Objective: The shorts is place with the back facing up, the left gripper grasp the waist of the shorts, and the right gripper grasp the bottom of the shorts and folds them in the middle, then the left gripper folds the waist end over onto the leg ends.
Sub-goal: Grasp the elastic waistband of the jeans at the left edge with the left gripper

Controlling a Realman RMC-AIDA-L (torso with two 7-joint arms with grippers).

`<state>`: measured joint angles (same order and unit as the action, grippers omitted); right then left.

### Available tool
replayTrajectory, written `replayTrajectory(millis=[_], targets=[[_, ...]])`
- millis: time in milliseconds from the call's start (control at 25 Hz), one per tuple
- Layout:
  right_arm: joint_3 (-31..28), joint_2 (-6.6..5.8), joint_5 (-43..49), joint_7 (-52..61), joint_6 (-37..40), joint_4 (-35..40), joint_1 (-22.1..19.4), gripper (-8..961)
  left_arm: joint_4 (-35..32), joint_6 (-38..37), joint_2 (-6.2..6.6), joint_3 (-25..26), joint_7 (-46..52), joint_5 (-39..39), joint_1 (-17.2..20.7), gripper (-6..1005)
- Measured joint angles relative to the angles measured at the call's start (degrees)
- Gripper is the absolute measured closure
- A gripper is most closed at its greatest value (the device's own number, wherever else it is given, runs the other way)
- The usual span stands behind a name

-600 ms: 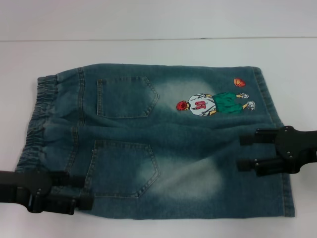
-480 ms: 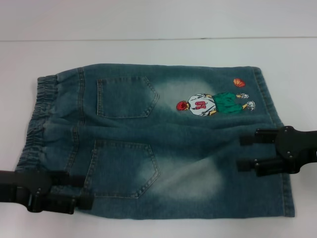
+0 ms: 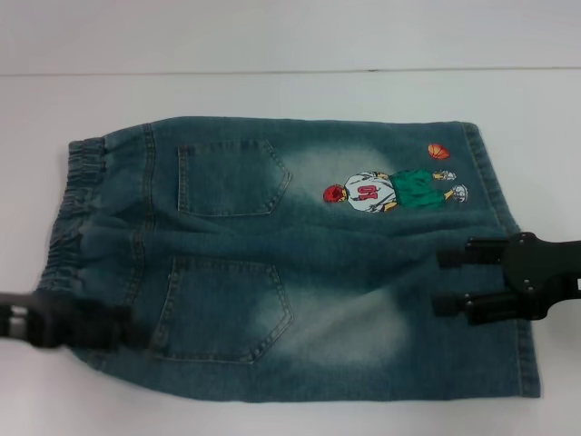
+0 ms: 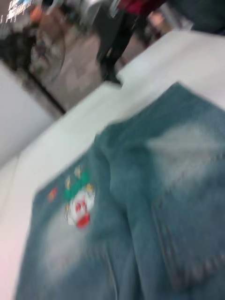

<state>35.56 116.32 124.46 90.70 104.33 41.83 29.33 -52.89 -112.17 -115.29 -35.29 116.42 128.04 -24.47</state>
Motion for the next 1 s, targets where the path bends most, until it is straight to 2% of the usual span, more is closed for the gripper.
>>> replayTrajectory(millis=[240, 440, 640, 1000], targets=[[0.7, 0.06, 0.0, 0.0, -0.5, 0.0, 0.1, 42, -0.8, 3.1, 3.51, 7.1, 15.4, 8.8, -5.2, 111], [1.0, 0.13, 0.0, -0.4, -0.7, 0.0, 0.4, 42, 0.4, 10.0, 5.5, 7.6, 23.8, 21.0, -9.4, 115], [1.2, 0.13, 0.0, -0.7, -0.8, 0.0, 0.6, 41, 3.2, 11.2, 6.14, 7.1, 28.6, 28.5, -13.0, 118], [3.2, 0.21, 0.0, -1.2, -2.1, -0.1, 0.6, 41, 5.4, 16.0, 5.72, 3.6, 31.6, 32.5, -14.2, 124]])
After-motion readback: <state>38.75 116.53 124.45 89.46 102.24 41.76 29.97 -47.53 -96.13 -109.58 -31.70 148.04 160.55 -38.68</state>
